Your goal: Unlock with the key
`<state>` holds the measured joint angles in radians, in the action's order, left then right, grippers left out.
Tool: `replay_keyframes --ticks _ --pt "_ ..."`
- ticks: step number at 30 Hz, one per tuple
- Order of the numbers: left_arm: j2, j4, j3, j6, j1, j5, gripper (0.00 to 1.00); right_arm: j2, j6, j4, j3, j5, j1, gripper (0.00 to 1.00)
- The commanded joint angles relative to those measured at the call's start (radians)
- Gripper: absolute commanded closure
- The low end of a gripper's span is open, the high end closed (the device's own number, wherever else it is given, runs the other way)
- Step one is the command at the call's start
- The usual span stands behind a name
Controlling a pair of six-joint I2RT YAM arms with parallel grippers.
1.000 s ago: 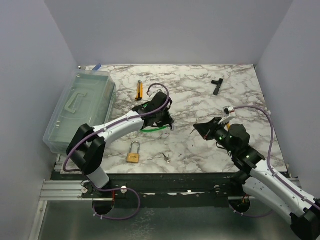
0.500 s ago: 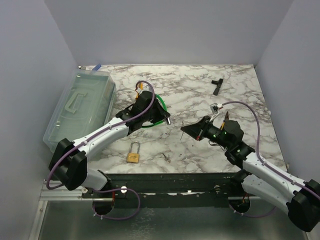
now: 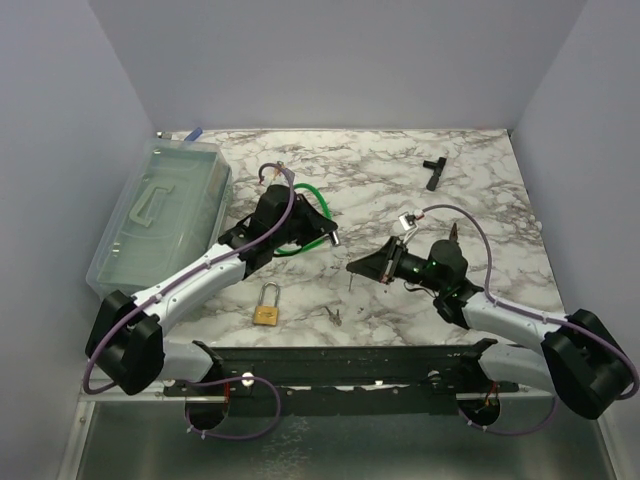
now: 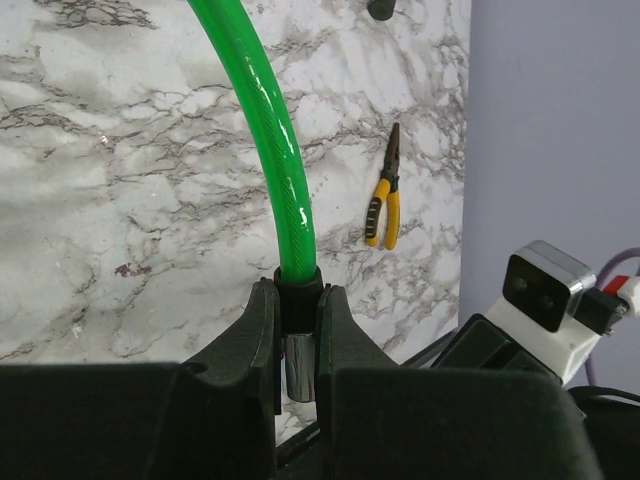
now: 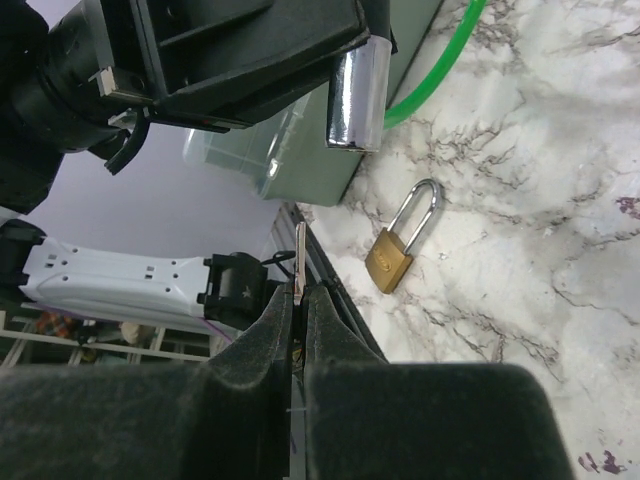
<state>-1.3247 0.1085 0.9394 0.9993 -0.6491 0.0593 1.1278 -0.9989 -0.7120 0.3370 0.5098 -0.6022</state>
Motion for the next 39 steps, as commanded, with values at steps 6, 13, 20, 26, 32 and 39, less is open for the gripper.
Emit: replay_keyframes --ticks 6,13,20,26,32,39 --pt "0.083 -0.132 -0.047 0.041 0.017 0.060 1.00 0.101 -0.086 -0.227 0.007 0.067 0.003 0.99" --pt "0.101 -0.158 -0.067 0.054 0.019 0.082 1.00 0.159 -0.097 -0.251 0.032 0.067 0.003 0.99" --pt "0.108 -0.184 -0.089 0.068 0.023 0.095 1.00 0.192 -0.101 -0.257 0.050 0.073 0.002 0.99" --pt "0.111 -0.202 -0.101 0.079 0.025 0.108 1.00 0.207 -0.099 -0.255 0.062 0.070 0.003 1.00" --pt "0.117 -0.204 -0.107 0.081 0.026 0.111 1.00 0.220 -0.098 -0.256 0.068 0.070 0.004 0.99" --pt "0.120 -0.209 -0.113 0.082 0.028 0.112 1.00 0.236 -0.099 -0.262 0.069 0.072 0.004 0.99"
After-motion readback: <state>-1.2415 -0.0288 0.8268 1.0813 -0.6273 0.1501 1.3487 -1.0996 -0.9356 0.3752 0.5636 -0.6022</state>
